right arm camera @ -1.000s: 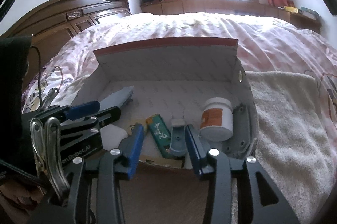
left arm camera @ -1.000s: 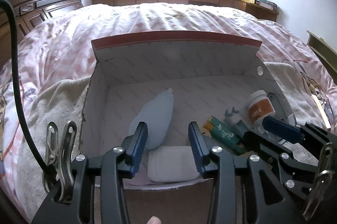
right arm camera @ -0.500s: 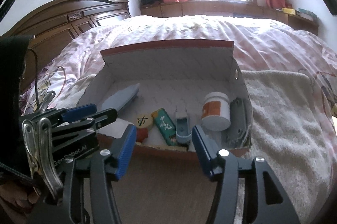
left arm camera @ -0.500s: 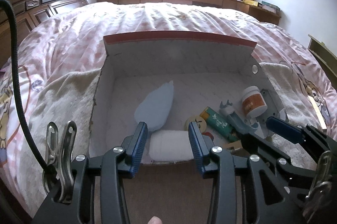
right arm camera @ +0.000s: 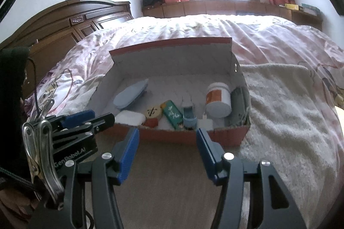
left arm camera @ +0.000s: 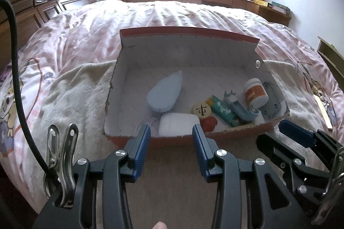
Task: Organize rigid objects
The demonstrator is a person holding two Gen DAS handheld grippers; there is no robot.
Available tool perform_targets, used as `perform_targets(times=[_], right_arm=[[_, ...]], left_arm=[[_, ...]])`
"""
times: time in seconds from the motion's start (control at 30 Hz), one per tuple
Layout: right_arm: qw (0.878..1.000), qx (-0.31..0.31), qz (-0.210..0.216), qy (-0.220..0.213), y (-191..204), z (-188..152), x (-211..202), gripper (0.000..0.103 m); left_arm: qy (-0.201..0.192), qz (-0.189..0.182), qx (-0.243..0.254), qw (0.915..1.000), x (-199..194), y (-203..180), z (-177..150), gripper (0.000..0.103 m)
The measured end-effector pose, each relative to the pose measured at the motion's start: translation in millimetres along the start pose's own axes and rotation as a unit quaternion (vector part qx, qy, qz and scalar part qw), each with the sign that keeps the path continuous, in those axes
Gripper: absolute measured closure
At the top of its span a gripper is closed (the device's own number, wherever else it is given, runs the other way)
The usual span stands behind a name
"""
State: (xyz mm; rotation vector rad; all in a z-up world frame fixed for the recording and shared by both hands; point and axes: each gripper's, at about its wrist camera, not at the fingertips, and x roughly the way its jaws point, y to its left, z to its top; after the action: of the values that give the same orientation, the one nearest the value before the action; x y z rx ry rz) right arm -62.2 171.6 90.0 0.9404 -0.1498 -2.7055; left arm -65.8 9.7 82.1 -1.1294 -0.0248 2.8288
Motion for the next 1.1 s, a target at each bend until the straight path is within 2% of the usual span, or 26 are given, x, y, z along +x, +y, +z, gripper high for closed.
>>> perform_targets(times=[0.73,0.87,1.1], right_arm=[[0.999,0.013,-0.014,0.031,-2.1,-37.2,-16.6,0.043],[0.999,0.014,-0.017,0.034,-3.4,-43.6,-16.9,0.038],[0.998,0.023,-0.03,0.043,-8.3,-51.3,-11.5,0.038]], left_arm=[[0.016,0.005,-0.005,0.9998,-18.5,0.0,-32.9,0.062],[0.02,0.005,-0.003,0.9998,-18.0,-1.6,-36.9,0.062],[0.033,0.007,-0.001,0.9994,-9.3,-3.2,-46.9,0.062]])
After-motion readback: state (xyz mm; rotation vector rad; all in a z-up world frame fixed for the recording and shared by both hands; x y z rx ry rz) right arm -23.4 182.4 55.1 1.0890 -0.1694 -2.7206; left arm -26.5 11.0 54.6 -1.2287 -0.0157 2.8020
